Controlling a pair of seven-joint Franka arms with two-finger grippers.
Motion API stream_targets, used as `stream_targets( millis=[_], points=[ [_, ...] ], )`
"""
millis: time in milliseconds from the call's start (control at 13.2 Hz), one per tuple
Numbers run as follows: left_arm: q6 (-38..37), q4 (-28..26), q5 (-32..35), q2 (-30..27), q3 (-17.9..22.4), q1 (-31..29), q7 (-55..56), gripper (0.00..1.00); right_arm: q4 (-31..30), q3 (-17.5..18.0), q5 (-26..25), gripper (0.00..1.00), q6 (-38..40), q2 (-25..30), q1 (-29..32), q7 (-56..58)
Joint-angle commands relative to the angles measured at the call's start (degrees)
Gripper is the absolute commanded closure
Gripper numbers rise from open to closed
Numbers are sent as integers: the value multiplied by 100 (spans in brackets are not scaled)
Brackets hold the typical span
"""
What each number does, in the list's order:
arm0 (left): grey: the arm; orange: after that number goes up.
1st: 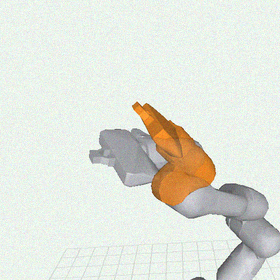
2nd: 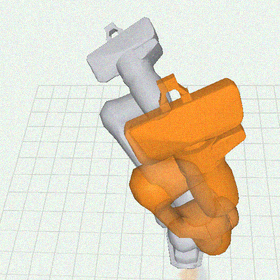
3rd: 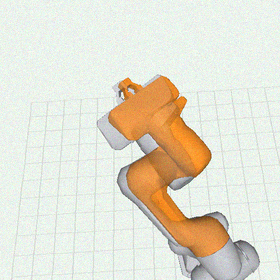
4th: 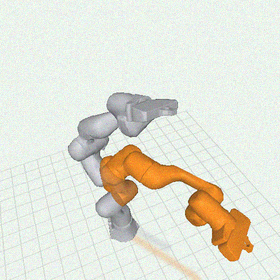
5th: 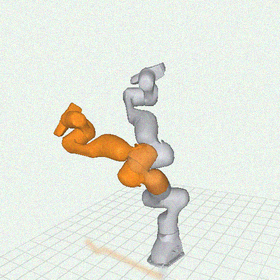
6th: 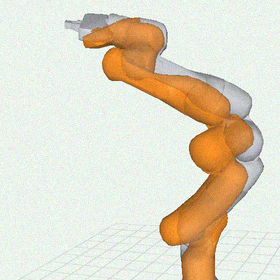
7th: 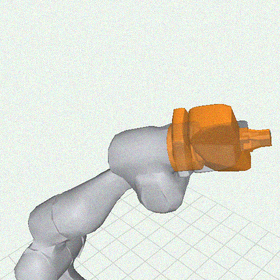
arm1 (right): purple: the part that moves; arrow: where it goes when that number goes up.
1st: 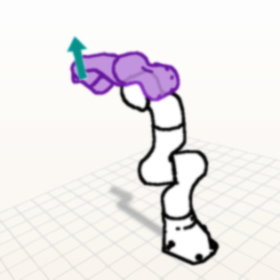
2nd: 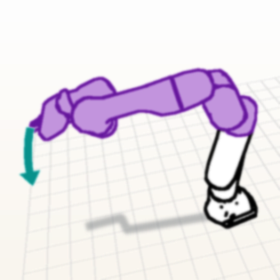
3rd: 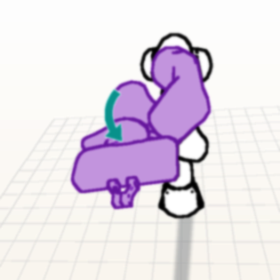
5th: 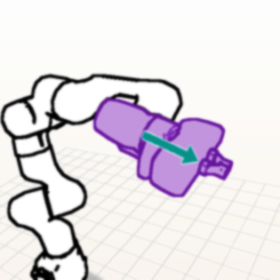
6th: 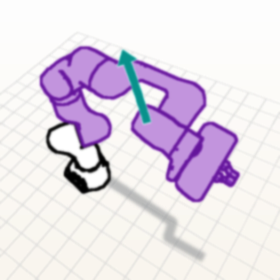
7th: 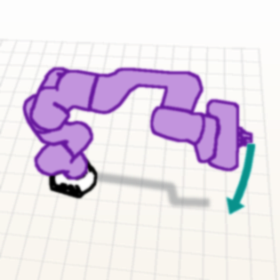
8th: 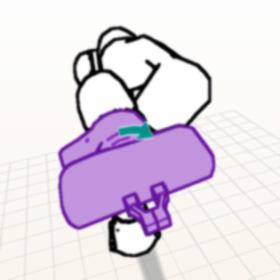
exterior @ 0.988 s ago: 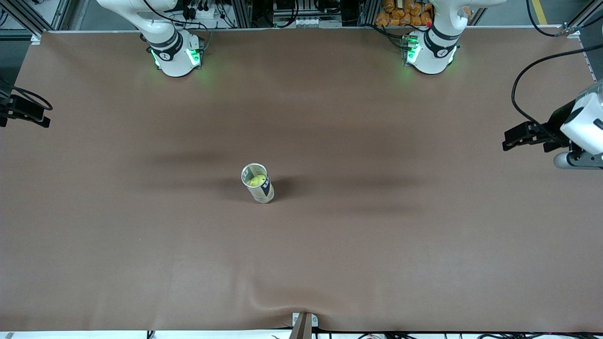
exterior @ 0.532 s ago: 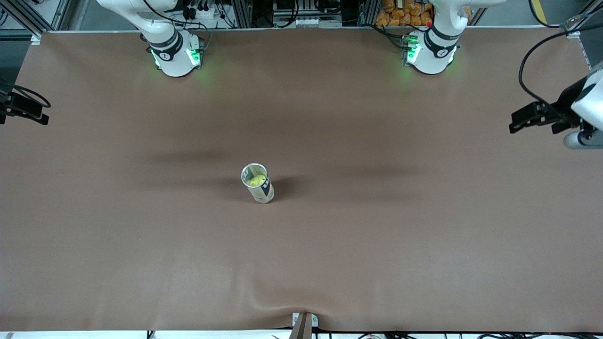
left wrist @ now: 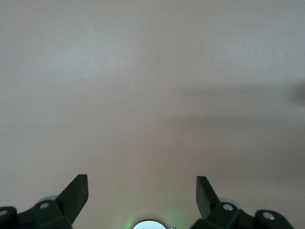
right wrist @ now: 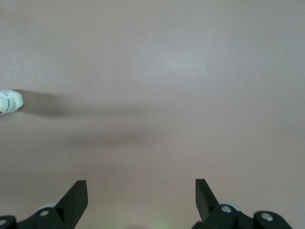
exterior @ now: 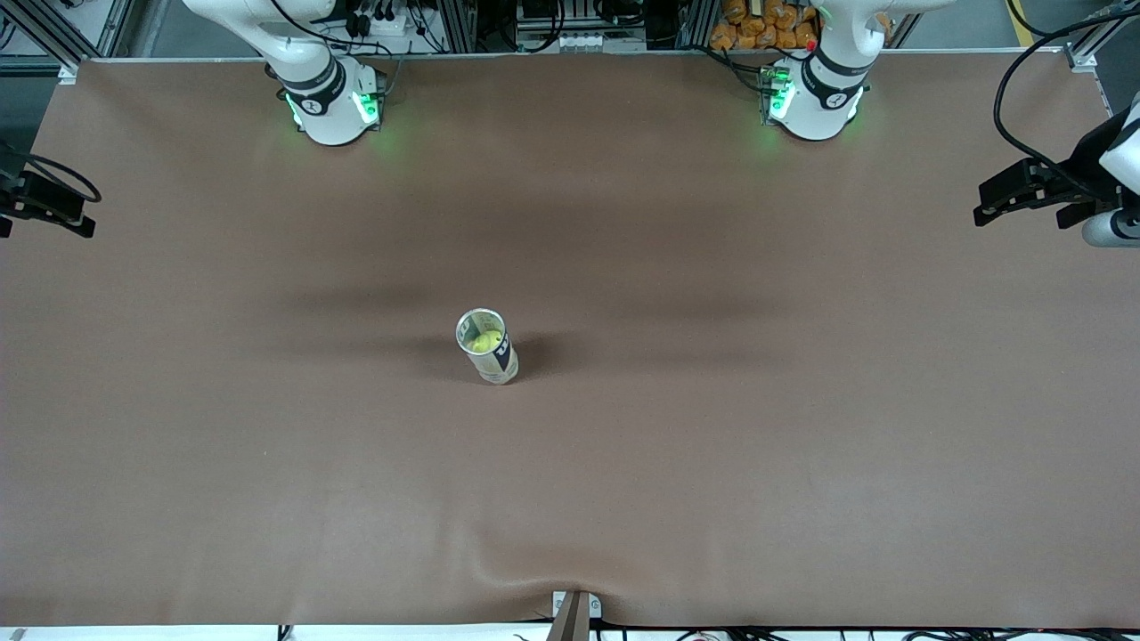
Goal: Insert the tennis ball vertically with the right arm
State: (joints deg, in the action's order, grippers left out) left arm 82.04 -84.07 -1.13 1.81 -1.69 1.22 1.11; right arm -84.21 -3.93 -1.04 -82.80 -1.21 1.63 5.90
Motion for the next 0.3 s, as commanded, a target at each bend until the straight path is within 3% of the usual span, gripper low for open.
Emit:
stream_targets(
  millis=[0,228],
  points=[
    [-83,-48,121,-119,-68,-43,-59,0,19,103,8,0,98,129,74,-19],
    [-74,-48,121,-145,-59,-34,-50,0,80,86,-36,0,194,86,-180,-45]
  ],
)
